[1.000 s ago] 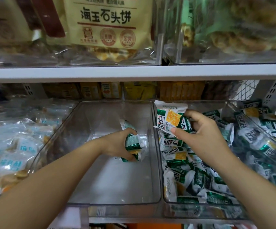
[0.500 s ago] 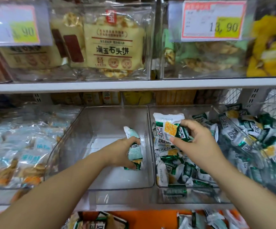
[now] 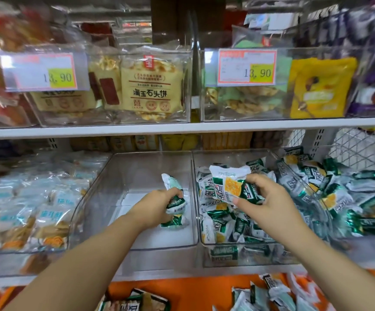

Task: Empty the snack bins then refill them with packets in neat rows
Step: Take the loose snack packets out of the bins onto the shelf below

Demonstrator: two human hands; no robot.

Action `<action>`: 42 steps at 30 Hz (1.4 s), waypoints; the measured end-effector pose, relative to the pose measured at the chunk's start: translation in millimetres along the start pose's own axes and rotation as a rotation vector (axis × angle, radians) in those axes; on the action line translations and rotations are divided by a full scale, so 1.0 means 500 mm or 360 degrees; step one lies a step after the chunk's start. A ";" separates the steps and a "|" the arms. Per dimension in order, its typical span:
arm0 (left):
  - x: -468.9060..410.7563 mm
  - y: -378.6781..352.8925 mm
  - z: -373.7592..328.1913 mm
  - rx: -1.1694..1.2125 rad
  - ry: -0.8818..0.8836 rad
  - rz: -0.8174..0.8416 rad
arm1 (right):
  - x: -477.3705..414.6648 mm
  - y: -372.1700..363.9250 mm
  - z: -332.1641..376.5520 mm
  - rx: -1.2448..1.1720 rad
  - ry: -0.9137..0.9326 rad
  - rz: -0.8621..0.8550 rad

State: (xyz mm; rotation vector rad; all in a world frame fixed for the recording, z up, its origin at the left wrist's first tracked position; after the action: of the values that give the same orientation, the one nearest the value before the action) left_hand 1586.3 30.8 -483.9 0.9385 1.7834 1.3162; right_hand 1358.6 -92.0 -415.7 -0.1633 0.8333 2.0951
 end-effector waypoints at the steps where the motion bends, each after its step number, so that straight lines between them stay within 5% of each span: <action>1: 0.000 -0.001 0.001 0.0000 0.0005 -0.0023 | 0.001 0.004 0.001 0.0000 -0.0004 0.0002; 9: 0.025 0.036 0.005 0.0114 0.0087 -0.0234 | 0.011 0.018 0.014 0.0064 0.0032 0.0047; 15: 0.163 0.139 -0.042 0.0403 0.0088 -0.0834 | 0.060 0.048 0.029 0.0099 0.0094 0.0151; 19: 0.269 0.176 -0.130 0.0497 0.0006 -0.0937 | 0.122 0.086 0.007 0.0143 0.0196 0.0282; 23: 0.333 0.107 -0.215 0.0604 -0.0080 -0.0641 | 0.202 0.125 -0.062 0.0226 0.0115 0.0455; 28: 0.338 -0.102 -0.291 0.0434 -0.0080 0.0031 | 0.279 0.135 -0.248 0.0758 -0.0067 0.0803; 33: 0.286 -0.313 -0.369 0.0389 -0.0127 0.0569 | 0.335 0.101 -0.424 0.1233 -0.0367 0.1609; 38: 0.236 -0.458 -0.411 0.0572 -0.0117 0.0807 | 0.352 0.072 -0.505 0.1227 -0.0380 0.1924; 42: 0.225 -0.511 -0.425 0.0627 -0.0171 0.0867 | 0.331 0.101 -0.508 0.0979 -0.0521 0.1828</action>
State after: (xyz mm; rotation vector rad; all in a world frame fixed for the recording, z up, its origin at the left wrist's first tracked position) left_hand 1313.3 -20.6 -697.9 1.7747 1.8040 1.2063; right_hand 1171.8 -157.8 -650.6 1.2111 1.5190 2.5781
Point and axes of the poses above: each hand's wrist, its own x-axis away from the middle knuckle, its own y-axis out of the back of the hand, z = x × y, the point moved 3 cm from there along -x, towards the middle knuckle, and after that the axes turned 6 degrees about -z, right-handed, at the moved point
